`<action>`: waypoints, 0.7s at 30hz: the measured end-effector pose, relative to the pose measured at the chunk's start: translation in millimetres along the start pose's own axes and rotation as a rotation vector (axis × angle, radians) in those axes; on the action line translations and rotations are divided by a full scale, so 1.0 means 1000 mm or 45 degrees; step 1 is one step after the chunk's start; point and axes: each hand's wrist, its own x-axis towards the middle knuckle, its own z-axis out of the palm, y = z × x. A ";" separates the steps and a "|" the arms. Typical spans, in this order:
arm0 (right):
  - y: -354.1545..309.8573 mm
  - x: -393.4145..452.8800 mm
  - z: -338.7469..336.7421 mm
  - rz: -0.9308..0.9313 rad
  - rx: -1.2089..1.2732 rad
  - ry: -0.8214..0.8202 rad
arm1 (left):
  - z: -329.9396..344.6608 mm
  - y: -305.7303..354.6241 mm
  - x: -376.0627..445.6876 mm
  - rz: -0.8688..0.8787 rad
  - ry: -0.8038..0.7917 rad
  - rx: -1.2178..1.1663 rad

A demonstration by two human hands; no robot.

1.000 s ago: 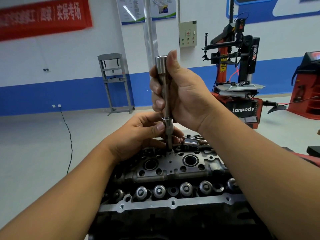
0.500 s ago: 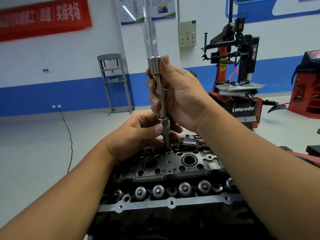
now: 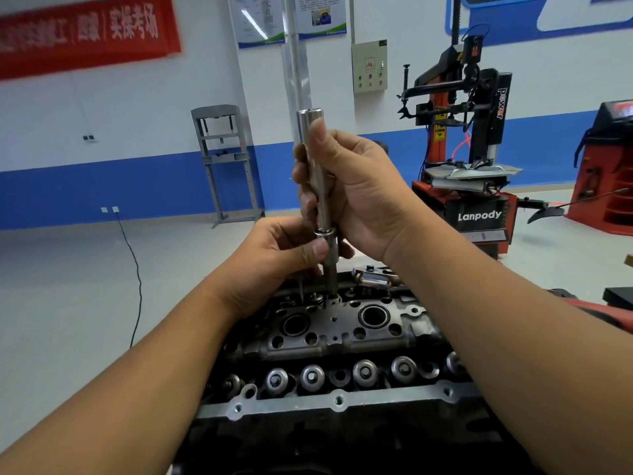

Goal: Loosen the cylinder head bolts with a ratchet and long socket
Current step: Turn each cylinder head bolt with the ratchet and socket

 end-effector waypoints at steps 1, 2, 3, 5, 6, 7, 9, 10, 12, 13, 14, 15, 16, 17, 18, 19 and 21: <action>0.000 0.000 0.000 0.004 -0.004 -0.017 | -0.002 0.001 0.000 -0.011 -0.058 -0.063; -0.001 -0.001 0.000 0.011 -0.012 -0.033 | -0.003 0.002 0.000 -0.019 -0.111 -0.101; -0.001 -0.001 0.000 0.019 -0.017 -0.047 | -0.005 0.002 -0.001 -0.026 -0.145 -0.111; -0.001 -0.001 0.002 0.031 -0.010 -0.063 | -0.005 0.002 -0.001 -0.027 -0.144 -0.105; 0.000 -0.001 0.004 0.034 -0.008 -0.066 | -0.005 0.002 -0.001 -0.017 -0.127 -0.090; 0.000 -0.001 0.005 0.037 -0.009 -0.071 | -0.004 0.002 -0.001 -0.001 -0.106 -0.069; 0.000 -0.001 0.007 0.049 -0.003 -0.085 | -0.002 0.001 -0.001 0.034 -0.060 -0.026; -0.001 -0.001 0.007 0.061 0.007 -0.092 | -0.002 0.001 0.000 0.053 -0.037 -0.006; -0.003 -0.002 0.007 0.086 0.025 -0.100 | -0.001 -0.001 0.001 0.082 0.004 0.033; -0.004 -0.002 0.006 0.096 0.028 -0.096 | -0.001 -0.002 0.001 0.091 0.018 0.041; -0.005 -0.002 0.006 0.098 0.031 -0.081 | 0.000 -0.002 0.001 0.101 0.028 0.043; -0.005 -0.002 0.007 0.090 0.033 -0.057 | 0.001 -0.003 0.001 0.111 0.035 0.045; -0.005 -0.002 0.007 0.072 0.033 -0.031 | 0.001 -0.003 0.001 0.116 0.041 0.047; -0.004 -0.002 0.008 0.047 0.034 -0.007 | 0.002 -0.003 0.001 0.109 0.050 0.049; -0.004 -0.002 0.008 0.018 0.042 0.014 | 0.002 -0.003 0.001 0.093 0.056 0.060; -0.004 -0.002 0.009 -0.010 0.056 0.032 | 0.001 -0.002 0.001 0.071 0.048 0.078; -0.004 -0.001 0.009 -0.045 0.071 0.050 | -0.002 -0.001 0.001 0.023 -0.038 0.067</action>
